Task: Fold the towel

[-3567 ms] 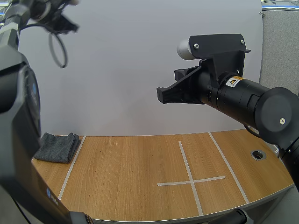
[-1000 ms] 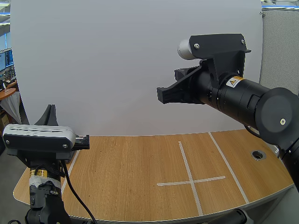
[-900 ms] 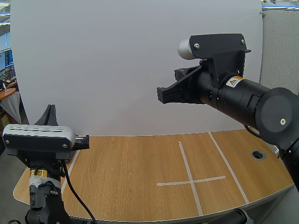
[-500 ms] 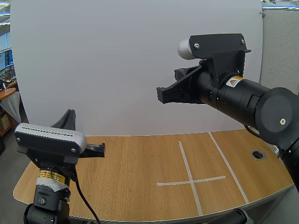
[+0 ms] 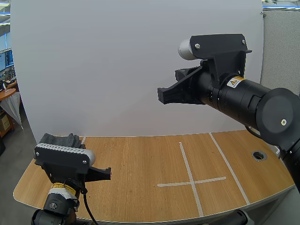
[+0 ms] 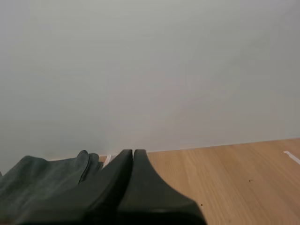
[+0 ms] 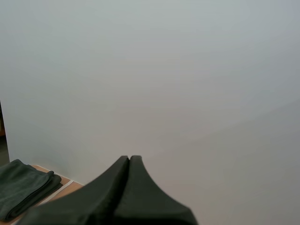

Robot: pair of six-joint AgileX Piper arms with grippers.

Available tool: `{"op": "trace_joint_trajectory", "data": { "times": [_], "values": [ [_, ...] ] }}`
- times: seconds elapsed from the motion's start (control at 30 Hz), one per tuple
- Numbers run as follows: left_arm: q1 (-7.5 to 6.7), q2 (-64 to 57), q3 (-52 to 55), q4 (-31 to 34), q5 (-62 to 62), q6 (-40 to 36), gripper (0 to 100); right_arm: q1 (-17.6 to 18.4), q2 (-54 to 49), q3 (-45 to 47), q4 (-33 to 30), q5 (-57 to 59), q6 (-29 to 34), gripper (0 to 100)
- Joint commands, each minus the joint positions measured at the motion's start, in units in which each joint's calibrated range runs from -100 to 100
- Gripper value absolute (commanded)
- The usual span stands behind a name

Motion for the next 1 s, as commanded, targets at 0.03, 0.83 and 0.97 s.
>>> {"op": "trace_joint_trajectory", "data": {
  "times": [0.03, 0.83, 0.97],
  "values": [
    [0.06, -0.3, 0.1, 0.0, 2.3, -0.5, 2, 0.1, -0.4, 0.0, 0.0, -0.5, 0.3, 0],
    [0.06, -0.3, 0.1, 2.6, 18.0, -0.1, 2, 0.1, -0.4, 0.0, 0.0, -0.5, 0.3, 0],
    [0.06, -0.3, 0.1, 2.6, 18.0, -0.1, 2, -0.4, -0.7, 0.0, 0.3, -0.5, 0.3, 0]
  ]
}}
